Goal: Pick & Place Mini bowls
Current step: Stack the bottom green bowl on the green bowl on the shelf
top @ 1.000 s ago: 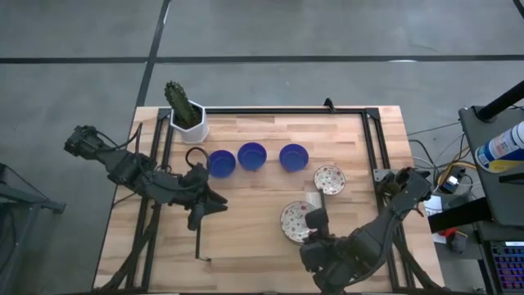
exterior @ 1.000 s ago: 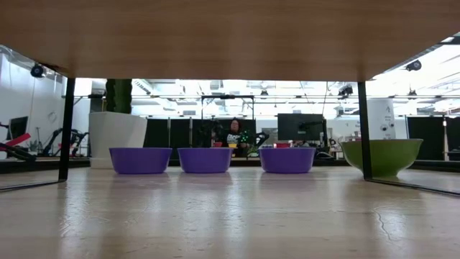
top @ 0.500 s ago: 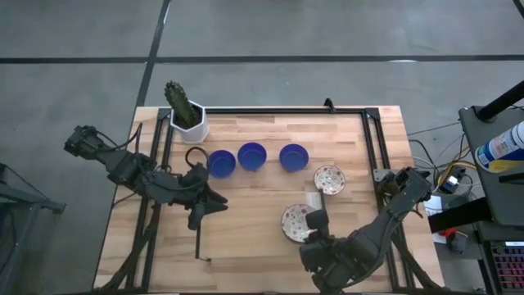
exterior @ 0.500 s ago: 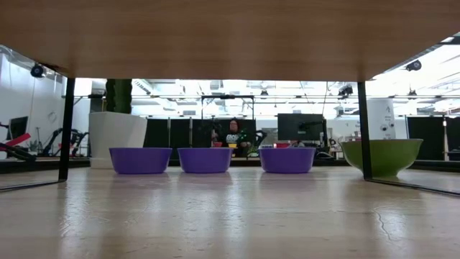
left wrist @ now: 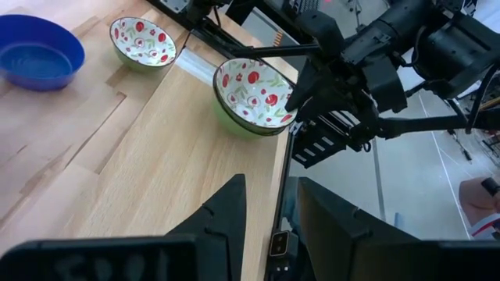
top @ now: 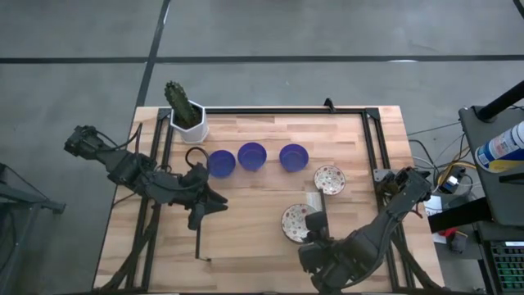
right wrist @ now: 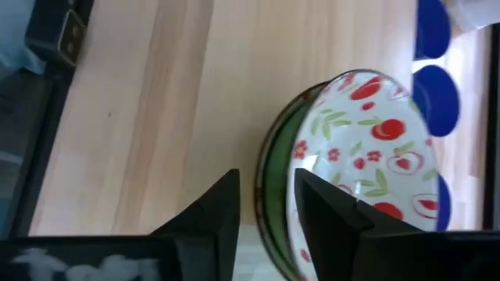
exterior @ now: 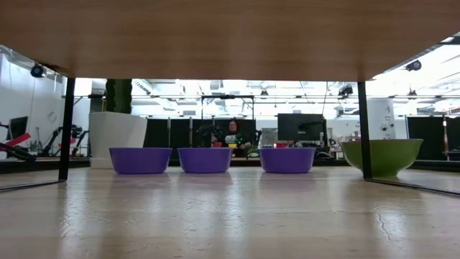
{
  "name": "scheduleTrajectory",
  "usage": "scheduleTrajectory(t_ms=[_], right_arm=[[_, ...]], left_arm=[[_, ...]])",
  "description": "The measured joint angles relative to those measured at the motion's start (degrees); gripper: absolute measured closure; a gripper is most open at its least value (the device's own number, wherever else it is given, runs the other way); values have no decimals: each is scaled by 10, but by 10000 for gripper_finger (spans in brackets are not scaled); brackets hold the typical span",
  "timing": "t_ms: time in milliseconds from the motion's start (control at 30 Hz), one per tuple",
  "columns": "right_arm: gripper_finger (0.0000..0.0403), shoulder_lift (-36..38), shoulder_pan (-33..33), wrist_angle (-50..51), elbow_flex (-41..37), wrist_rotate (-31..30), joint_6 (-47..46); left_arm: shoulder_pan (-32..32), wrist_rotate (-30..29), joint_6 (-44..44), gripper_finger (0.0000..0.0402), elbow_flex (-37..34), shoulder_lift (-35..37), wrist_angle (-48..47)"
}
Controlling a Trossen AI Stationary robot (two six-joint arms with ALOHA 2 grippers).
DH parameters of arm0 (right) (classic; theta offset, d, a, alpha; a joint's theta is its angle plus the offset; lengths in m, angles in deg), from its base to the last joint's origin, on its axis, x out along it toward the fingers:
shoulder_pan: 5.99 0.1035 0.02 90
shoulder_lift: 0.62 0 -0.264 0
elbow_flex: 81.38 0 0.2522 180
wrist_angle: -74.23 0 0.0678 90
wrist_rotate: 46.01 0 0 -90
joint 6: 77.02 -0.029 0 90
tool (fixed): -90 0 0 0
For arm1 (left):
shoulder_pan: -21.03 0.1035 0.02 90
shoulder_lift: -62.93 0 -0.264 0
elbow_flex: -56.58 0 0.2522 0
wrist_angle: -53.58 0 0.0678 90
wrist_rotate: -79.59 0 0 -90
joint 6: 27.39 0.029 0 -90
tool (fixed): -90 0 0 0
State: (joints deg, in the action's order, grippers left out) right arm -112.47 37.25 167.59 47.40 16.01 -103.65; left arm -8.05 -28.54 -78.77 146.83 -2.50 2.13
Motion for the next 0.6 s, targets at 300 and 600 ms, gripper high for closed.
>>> scheduleTrajectory(t_ms=[300,600], right_arm=[[269,0,0,-11,-2,15,-4],[270,0,0,-19,-6,23,-1]], left_arm=[[0,0,0,294,0,0,0],[0,0,0,294,0,0,0]])
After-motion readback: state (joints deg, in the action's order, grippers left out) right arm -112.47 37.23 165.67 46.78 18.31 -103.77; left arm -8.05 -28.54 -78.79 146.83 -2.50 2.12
